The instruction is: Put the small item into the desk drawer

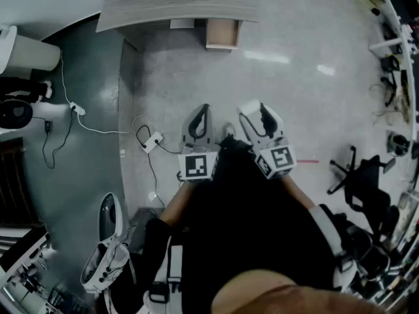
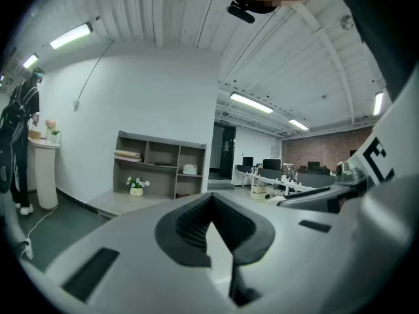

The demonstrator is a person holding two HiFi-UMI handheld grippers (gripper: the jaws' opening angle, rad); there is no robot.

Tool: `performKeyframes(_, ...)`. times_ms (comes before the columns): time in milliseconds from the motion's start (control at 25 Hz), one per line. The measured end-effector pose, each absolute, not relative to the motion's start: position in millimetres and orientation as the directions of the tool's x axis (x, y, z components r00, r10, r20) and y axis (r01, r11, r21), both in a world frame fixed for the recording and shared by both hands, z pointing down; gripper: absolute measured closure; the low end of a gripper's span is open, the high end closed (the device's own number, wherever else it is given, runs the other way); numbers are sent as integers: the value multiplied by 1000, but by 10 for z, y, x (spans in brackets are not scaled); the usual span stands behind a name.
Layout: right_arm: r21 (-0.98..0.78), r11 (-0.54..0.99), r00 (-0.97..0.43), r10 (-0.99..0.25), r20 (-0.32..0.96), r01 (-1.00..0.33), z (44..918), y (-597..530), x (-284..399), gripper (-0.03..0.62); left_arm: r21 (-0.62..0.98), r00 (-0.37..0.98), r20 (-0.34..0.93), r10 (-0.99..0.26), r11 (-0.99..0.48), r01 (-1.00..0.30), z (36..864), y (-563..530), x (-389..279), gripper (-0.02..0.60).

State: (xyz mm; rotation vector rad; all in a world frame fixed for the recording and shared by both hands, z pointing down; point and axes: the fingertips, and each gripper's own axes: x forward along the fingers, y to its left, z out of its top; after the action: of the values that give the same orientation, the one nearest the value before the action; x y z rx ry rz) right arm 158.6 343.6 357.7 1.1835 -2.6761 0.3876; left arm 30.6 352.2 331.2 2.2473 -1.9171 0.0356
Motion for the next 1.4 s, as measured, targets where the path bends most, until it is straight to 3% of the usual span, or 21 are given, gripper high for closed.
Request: performKeyframes(1400, -146, 588, -603, -746, 283, -795, 3636, 3521, 1082, 335, 183, 219, 140, -966, -192, -964, 3469, 3639, -204, 584)
